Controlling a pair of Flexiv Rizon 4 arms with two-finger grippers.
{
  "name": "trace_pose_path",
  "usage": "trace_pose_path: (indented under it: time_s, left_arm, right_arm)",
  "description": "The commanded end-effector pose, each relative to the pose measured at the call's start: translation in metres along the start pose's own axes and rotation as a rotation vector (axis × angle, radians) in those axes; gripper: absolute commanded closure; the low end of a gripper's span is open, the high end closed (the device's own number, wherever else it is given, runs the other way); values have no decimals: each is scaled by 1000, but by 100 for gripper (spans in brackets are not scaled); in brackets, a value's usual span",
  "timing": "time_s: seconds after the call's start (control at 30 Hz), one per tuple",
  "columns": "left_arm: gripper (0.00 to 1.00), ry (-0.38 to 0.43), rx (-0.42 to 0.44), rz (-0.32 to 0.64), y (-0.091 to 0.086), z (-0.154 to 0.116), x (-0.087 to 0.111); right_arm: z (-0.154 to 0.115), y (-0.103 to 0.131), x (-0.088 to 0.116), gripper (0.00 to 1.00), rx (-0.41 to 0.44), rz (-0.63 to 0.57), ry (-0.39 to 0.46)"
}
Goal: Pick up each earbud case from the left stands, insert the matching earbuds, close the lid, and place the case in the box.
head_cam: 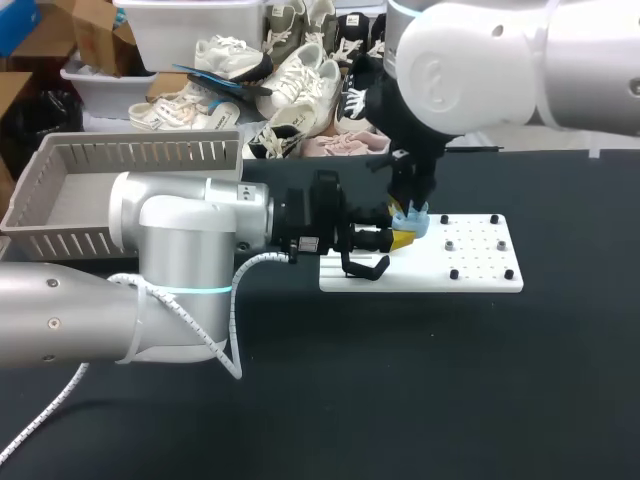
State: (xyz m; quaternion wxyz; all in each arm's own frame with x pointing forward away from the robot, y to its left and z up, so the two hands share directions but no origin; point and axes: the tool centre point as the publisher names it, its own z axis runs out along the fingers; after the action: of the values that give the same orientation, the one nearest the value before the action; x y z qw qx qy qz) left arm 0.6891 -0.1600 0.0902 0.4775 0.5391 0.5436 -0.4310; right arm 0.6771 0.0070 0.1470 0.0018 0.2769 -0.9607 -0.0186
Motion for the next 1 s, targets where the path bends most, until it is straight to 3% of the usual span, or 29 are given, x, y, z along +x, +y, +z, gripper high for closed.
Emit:
trace_pose_path:
  time_s: [0.03,1.0]
  left_arm:
    - [100,-2,-5,1,-1,0,0]
    - [100,-2,-5,1,-1,0,0]
  right_arm:
    - [-1,0,3,100,2,4,-4]
    - [1,4,9,100,5,12,12]
